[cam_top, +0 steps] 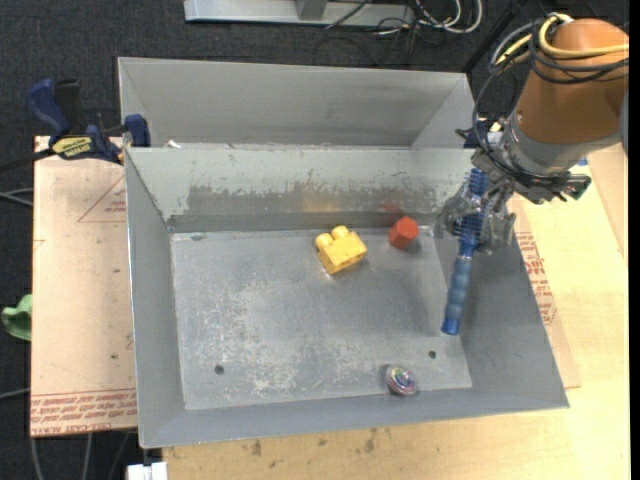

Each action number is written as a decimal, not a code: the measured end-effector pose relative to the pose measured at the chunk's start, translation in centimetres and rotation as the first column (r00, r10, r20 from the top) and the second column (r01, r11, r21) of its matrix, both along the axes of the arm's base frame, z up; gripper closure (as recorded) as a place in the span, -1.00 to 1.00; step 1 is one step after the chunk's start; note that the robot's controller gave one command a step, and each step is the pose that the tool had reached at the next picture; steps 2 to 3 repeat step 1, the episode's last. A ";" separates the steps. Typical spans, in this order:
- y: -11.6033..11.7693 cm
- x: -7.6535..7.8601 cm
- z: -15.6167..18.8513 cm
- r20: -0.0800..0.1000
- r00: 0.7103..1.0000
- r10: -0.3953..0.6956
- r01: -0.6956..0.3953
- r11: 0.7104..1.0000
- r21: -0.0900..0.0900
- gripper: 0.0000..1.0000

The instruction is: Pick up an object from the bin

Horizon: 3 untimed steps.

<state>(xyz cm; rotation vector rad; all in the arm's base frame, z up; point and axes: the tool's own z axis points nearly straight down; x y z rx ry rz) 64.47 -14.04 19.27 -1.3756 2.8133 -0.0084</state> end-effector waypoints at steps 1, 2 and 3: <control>-0.4 1.5 8.3 0.001 0.999 0.033 -0.033 0.999 0.000 1.00; -0.4 1.5 8.3 0.001 0.999 0.033 -0.033 0.999 0.000 1.00; -0.4 1.5 8.3 0.001 0.999 0.033 -0.033 0.999 0.000 1.00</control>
Offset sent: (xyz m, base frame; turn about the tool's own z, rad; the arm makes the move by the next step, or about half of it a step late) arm 0.0124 -0.0046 0.0785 -0.0374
